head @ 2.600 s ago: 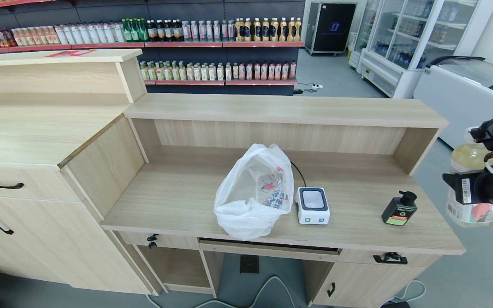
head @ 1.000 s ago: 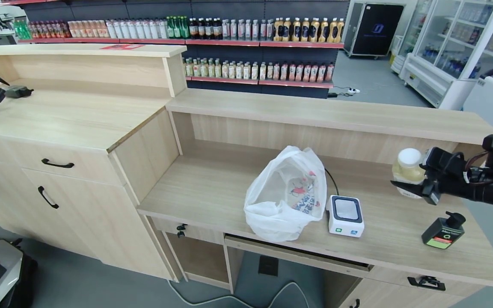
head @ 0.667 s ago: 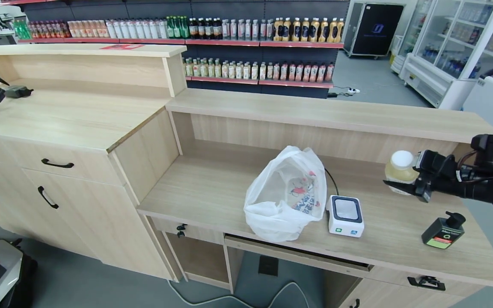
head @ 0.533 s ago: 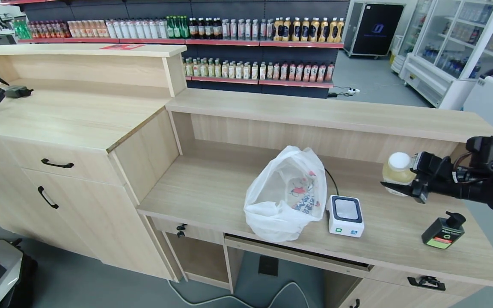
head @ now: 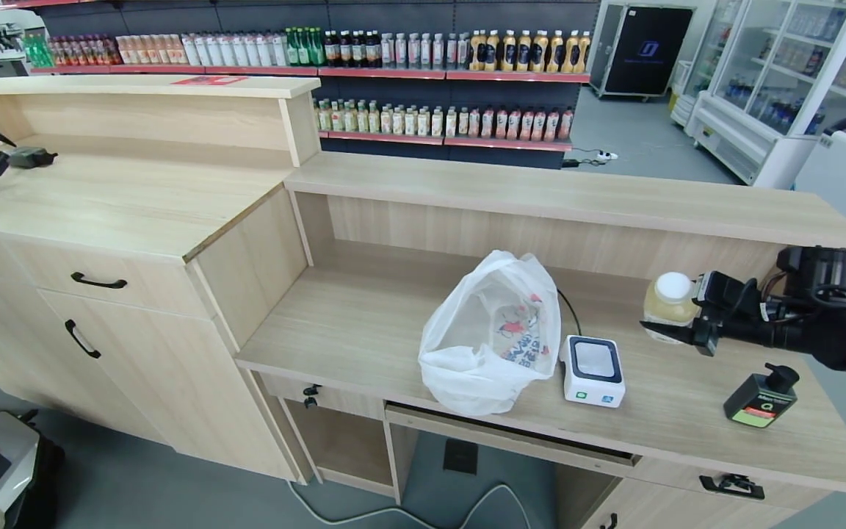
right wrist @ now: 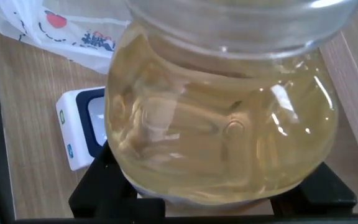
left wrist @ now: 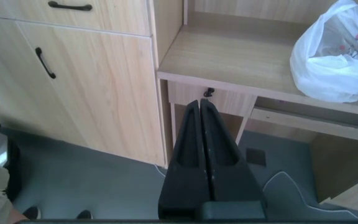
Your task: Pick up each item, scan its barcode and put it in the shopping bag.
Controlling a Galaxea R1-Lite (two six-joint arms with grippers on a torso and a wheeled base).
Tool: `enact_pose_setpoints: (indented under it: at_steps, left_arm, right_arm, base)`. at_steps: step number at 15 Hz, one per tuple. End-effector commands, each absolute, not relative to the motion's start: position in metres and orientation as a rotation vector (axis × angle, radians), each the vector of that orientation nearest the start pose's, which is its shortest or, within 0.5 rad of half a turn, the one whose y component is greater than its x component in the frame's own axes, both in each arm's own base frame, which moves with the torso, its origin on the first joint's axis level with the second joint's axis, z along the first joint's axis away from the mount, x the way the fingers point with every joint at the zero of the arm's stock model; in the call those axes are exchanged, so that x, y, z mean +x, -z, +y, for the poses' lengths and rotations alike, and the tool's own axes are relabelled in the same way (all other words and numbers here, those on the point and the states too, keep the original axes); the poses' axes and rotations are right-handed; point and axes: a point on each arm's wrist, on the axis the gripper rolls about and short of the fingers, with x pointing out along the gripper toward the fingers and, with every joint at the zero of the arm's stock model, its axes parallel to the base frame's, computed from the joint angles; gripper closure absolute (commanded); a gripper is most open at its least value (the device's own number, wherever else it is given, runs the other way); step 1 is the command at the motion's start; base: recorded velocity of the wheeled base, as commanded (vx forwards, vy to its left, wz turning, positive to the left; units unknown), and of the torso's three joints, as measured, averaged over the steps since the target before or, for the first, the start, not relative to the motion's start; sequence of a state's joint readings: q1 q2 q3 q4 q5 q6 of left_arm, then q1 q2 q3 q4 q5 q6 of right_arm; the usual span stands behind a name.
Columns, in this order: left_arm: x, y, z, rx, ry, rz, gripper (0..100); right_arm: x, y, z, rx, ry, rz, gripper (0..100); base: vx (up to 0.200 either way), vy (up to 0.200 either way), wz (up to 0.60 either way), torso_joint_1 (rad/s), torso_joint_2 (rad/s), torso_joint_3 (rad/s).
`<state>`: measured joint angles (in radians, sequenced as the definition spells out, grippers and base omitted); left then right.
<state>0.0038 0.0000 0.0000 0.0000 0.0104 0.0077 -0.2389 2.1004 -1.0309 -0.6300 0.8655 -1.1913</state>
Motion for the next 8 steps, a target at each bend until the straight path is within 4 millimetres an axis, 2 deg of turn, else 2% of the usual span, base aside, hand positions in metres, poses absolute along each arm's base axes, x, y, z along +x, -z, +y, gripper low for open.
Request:
enact_pose_setpoints:
  at_steps: [1,8]
  left_arm:
    - [-0.023,-0.075,0.0,0.008,-0.015,0.0,100]
    - [-0.023,-0.075,0.0,0.008,-0.015,0.0,100]
  right_arm:
    - [0.383,-0.095,-0.076,-0.894,-0.755,-0.018,100]
    - [0.395,-0.09,-0.072,-0.891,-0.782,-0.046,100]
  base:
    - [0.0,0.0,0.0,0.0,0.0,0.0]
    - [0.0,0.0,0.0,0.0,0.0,0.0]
